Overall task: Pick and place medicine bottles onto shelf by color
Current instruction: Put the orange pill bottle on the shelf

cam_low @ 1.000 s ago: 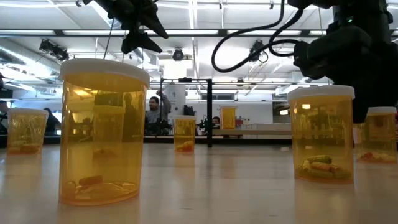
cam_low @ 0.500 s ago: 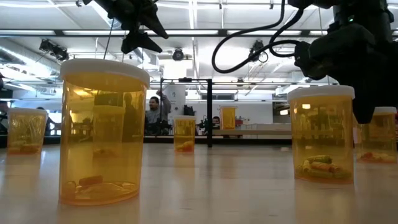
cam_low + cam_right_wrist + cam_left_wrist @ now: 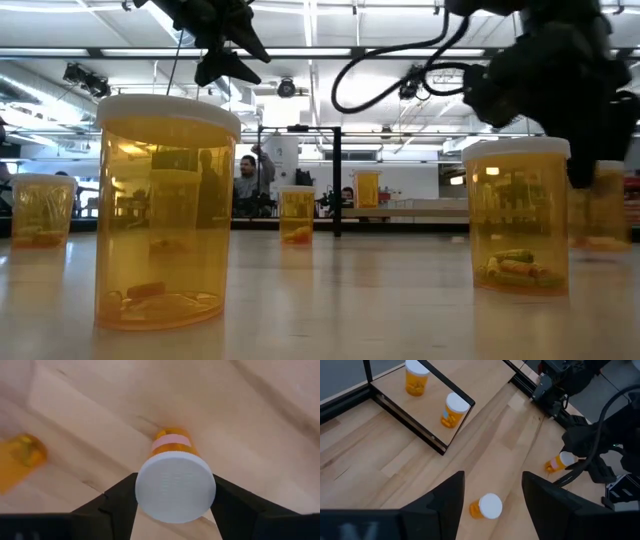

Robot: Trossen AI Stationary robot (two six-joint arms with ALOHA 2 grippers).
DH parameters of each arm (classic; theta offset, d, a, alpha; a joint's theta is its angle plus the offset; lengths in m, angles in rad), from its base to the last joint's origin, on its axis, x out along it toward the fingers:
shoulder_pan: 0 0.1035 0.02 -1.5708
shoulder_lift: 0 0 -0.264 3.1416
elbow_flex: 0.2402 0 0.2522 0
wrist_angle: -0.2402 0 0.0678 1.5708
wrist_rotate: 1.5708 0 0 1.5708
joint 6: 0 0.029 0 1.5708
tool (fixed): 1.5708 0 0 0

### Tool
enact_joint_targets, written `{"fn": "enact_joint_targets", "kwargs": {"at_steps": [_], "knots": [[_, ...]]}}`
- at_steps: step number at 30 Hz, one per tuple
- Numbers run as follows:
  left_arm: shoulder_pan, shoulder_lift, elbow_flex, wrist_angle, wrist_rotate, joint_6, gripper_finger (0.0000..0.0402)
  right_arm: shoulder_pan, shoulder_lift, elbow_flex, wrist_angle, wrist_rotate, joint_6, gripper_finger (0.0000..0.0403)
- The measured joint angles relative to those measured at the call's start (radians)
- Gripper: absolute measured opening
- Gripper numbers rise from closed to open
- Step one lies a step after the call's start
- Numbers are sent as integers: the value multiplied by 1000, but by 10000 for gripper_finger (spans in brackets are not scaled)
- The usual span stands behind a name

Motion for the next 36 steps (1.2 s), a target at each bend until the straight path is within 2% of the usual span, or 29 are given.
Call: {"fn": "enact_joint_targets", "kwargs": {"at_steps": [4, 11, 16, 20, 24, 28, 36], "knots": [[0, 0, 0, 0, 0, 0, 204, -87, 0, 40, 1, 1, -106, 231], [2, 0, 0, 0, 0, 41, 203, -294, 0, 166, -41, 9, -428, 231], [7, 0, 0, 0, 0, 74, 205, -458, 0, 289, -148, 97, -621, 231], [13, 0, 0, 2, 0, 99, 204, -598, 0, 360, -208, 144, -725, 231], [23, 0, 0, 3, -1, 123, 207, -727, 3, 389, -221, 144, -791, 231], [42, 0, 0, 3, -1, 130, 209, -824, 56, 439, -256, 140, -843, 231], [92, 0, 0, 6, 0, 156, 211, -910, 281, 682, -380, 192, -979, 231]]}}
